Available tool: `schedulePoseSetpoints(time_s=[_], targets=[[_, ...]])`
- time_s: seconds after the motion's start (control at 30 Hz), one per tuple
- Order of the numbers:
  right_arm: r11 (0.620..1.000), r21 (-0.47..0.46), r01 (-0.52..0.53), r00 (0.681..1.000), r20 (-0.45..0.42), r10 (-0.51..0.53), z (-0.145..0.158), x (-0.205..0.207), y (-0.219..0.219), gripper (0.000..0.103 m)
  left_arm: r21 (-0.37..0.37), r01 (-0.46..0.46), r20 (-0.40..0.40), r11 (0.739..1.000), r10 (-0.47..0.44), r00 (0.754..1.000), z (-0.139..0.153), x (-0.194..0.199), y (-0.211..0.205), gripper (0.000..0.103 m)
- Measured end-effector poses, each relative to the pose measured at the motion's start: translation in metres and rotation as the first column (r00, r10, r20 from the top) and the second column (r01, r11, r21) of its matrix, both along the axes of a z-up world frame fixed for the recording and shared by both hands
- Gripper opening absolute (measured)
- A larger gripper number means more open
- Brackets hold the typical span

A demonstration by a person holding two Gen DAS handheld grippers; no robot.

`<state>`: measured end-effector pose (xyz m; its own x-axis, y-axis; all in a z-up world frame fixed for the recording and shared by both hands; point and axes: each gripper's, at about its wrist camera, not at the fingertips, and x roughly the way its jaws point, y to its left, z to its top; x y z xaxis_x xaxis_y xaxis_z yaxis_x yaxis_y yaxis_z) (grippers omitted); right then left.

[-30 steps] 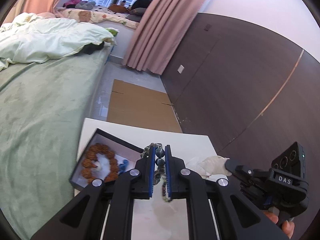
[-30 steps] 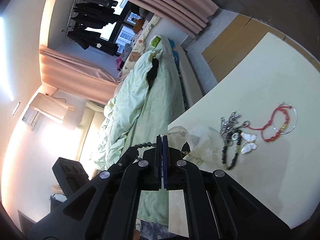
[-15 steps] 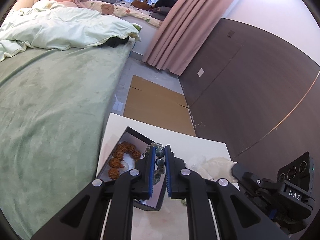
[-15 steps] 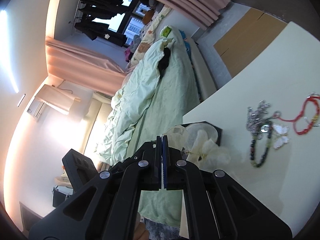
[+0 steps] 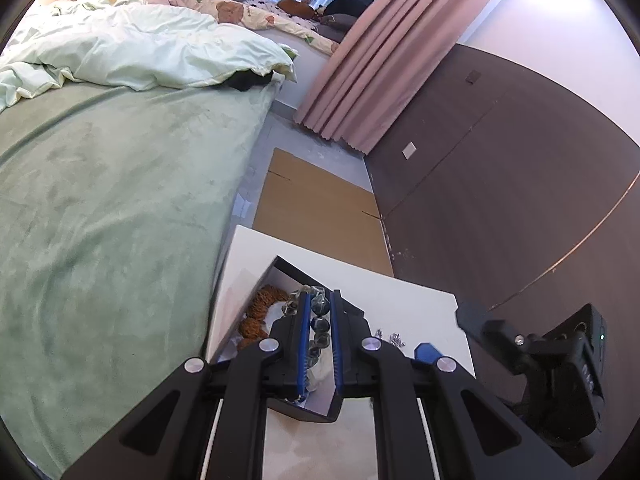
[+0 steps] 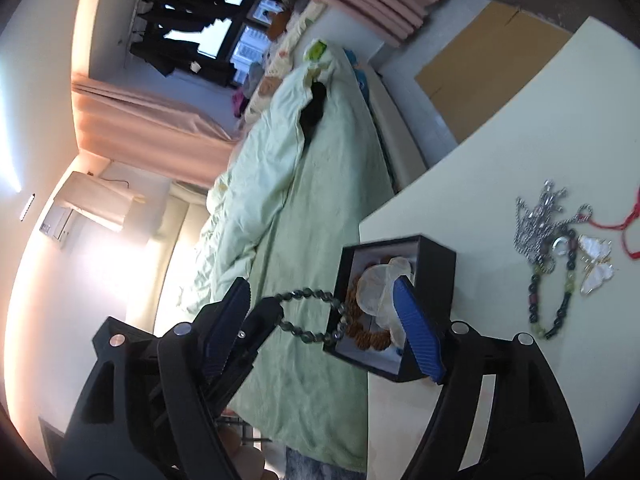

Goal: Organize jewelry
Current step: 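Carry the grey bracelet and white pouch into the black box and release both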

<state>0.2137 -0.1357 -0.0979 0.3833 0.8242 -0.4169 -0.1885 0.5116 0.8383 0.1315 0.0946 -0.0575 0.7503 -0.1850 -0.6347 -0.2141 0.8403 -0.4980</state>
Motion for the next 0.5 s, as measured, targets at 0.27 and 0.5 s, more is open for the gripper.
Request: schedulePoseSetpoints(time_s=[0.27,0.5], targets=[[0.999,-0.021,0.027,0.999,-0.047,-0.028,-0.009,-0.003,-0.017,0.074,-0.026,0.04,0.022,0.999,-0.039,0.999,-0.003,0.005,-0.014,0.01],[0.998,-0.055,0.009,0.999,-0.03,-0.011,-0.004,-0.011,-0.022,0.074,0.052,-0.056,0.009,0.997,0.056,0.998,-0.003,0.005,-0.01,0.081]])
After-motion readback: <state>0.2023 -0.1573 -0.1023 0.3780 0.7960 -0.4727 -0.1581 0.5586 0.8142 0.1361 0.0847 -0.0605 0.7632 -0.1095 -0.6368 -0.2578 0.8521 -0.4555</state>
